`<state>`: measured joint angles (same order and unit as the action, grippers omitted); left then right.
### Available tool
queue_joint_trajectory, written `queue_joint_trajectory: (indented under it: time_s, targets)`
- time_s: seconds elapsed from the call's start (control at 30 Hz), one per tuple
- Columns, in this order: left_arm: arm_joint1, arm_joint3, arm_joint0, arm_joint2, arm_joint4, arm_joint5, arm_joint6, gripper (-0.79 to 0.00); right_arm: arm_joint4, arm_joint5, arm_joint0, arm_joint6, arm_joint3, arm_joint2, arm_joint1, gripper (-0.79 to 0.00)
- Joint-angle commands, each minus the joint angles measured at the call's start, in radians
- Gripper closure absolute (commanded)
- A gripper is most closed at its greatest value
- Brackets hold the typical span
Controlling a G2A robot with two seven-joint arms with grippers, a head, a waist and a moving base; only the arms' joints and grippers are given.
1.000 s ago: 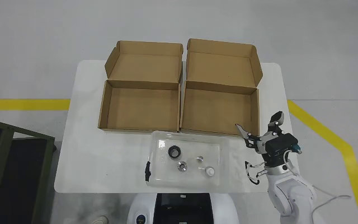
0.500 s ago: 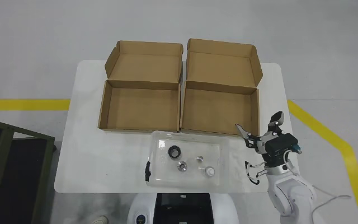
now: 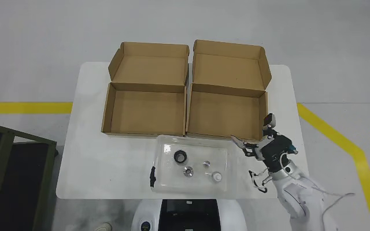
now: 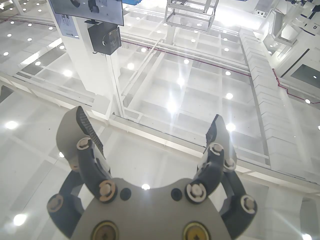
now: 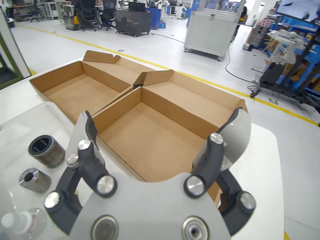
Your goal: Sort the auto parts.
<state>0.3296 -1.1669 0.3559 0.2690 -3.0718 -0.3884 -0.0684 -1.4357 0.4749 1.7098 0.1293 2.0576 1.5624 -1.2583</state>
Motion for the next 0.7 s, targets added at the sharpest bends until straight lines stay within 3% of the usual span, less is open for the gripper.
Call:
queue_joint_trajectory:
  time_s: [0.0,0.4,0.67]
  targets:
    - [0.0,0.0,0.0,0.0,0.0,0.0,0.0,-0.785,-0.01,0.082,-0.019,-0.024,0.005,-0.013,0.005,-0.785]
    - [0.0,0.0,0.0,0.0,0.0,0.0,0.0,-0.785,-0.073,0.513,-0.138,-0.2,0.024,-0.141,0.037,-0.785]
    - [0.0,0.0,0.0,0.0,0.0,0.0,0.0,-0.785,-0.022,0.537,-0.137,-0.329,0.017,-0.181,0.07,-0.785]
